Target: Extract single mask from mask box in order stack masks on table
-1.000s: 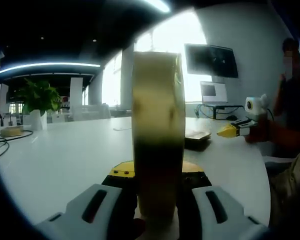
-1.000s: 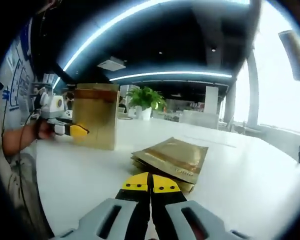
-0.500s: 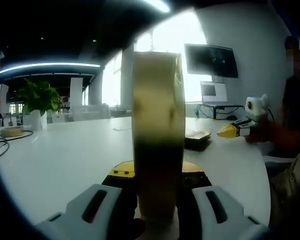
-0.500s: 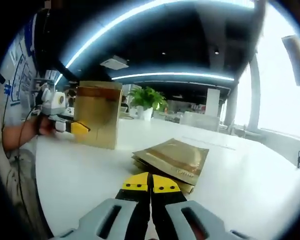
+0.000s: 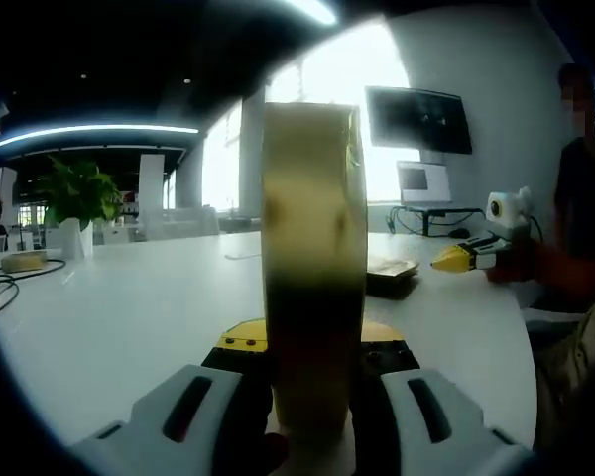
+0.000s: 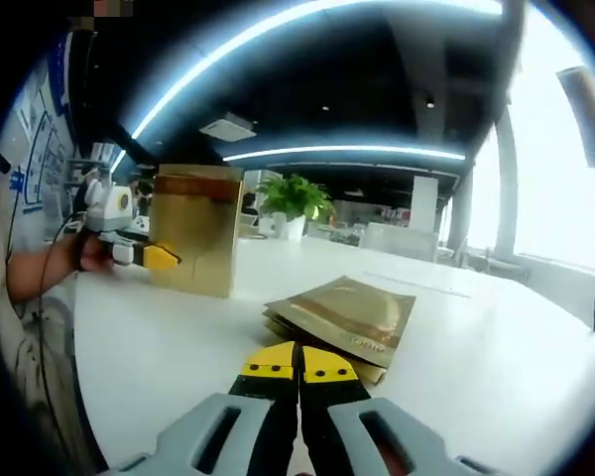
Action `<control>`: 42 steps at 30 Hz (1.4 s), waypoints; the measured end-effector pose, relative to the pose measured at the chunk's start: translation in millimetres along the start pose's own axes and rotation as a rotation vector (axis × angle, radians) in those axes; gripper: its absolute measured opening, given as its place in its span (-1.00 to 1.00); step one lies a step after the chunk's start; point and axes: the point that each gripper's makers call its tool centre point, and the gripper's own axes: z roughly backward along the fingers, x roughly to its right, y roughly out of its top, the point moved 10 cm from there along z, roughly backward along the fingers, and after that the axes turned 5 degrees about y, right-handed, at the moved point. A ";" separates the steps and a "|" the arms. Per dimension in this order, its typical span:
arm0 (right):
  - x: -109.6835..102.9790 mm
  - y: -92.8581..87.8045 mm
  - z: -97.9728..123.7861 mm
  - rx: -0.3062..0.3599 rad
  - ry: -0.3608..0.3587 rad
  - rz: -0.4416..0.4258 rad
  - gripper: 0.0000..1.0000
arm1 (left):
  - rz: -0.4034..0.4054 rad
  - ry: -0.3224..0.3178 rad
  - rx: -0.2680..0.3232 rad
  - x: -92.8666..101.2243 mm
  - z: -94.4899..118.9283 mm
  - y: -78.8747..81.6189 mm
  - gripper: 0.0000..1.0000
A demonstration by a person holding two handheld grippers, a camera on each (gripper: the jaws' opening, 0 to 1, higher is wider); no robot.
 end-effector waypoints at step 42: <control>-6.1 0.5 -0.6 -0.013 -0.007 0.045 -1.00 | 0.000 -0.001 0.000 0.4 0.2 0.5 -0.61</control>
